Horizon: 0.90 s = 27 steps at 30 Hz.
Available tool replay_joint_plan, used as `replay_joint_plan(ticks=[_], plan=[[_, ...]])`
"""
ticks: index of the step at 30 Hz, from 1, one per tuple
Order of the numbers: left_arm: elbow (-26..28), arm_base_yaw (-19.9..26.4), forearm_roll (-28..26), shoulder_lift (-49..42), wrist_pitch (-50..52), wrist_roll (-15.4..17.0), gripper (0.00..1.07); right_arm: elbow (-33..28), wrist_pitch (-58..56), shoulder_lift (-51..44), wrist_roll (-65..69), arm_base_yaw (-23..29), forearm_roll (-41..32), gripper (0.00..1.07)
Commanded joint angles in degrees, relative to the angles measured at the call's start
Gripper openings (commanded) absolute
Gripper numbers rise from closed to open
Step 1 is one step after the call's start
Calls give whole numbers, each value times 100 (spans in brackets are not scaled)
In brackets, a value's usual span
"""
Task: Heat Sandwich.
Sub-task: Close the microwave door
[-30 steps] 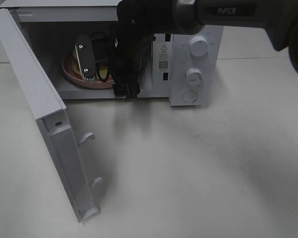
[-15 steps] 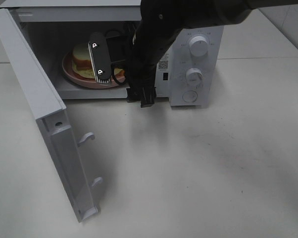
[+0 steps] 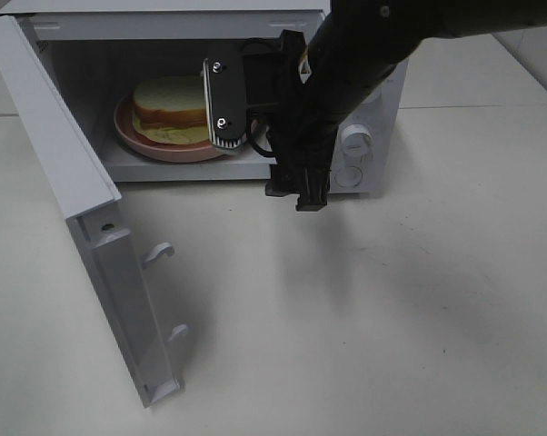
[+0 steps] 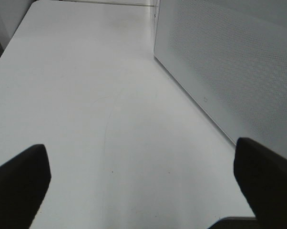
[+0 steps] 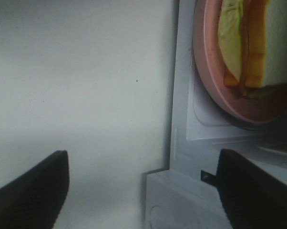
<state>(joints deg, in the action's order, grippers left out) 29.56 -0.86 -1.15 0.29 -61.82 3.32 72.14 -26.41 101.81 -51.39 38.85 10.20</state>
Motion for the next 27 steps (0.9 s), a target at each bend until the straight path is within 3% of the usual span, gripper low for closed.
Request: replay_joint_plan(ticks=[1, 20, 27], plan=[[-6, 29, -34, -23, 23, 29, 98, -241, 6, -309, 275, 0, -29, 76], [-6, 29, -34, -23, 23, 29, 98, -2326, -63, -2613, 2601, 6, -29, 76], [-6, 29, -34, -23, 23, 29, 98, -2538, -762, -3375, 3896, 6, -29, 76]])
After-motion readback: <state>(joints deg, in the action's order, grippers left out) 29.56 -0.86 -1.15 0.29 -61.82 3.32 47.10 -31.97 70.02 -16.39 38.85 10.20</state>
